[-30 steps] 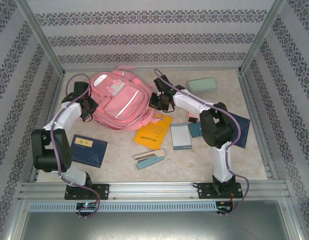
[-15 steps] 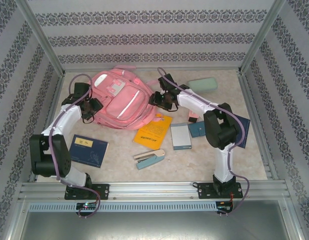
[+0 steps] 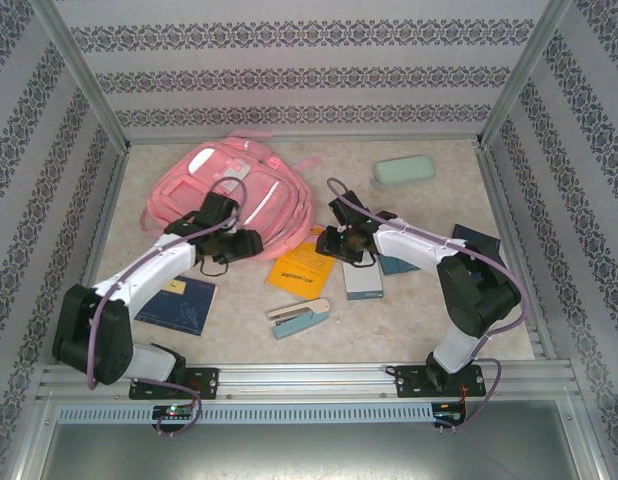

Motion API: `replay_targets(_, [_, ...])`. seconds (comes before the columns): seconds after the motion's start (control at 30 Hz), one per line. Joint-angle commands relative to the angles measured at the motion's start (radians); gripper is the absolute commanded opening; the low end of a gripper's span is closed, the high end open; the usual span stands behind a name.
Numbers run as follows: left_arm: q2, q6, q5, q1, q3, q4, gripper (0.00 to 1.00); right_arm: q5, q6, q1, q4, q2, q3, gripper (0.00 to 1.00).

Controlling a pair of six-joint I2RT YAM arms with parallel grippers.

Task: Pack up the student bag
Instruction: Adjust the student bag at the top-center of the table, then pick up the book at the center of the table.

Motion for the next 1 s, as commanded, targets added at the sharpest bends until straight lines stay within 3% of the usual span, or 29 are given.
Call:
replay_targets(0.0, [0.081, 0.070, 0.045, -0.063, 0.020, 0.073, 0.58, 0.042, 0.045, 0.014, 0.049, 0.009, -0.033, 0.43])
replay_targets(0.3, [0.292, 0.138, 0.096, -0.139, 0.118, 0.098, 0.58, 0.060, 0.082, 0.012, 0.112, 0.034, -0.108, 0.47])
replay_targets(0.4, [0.336, 0.133, 0.102, -0.159, 0.134, 0.105, 0.58, 0.083, 0.110, 0.012, 0.141, 0.013, -0.151, 0.52])
replay_targets(0.57, [0.387, 0.091, 0.147, -0.194, 0.169, 0.144, 0.56, 0.094, 0.079, 0.011, 0.179, 0.006, -0.188, 0.52])
replay_targets(0.73, [0.421, 0.057, 0.160, -0.231, 0.220, 0.149, 0.56, 0.009, 0.084, -0.045, 0.160, 0.031, -0.180, 0.49])
replay_targets(0.83, [0.429, 0.059, 0.088, -0.233, 0.238, 0.093, 0.56, -0.021, 0.089, -0.059, 0.157, 0.056, -0.177, 0.44])
replay_targets(0.97, [0.415, 0.095, -0.022, -0.229, 0.252, 0.009, 0.56, 0.042, 0.081, -0.025, 0.091, 0.042, -0.155, 0.47])
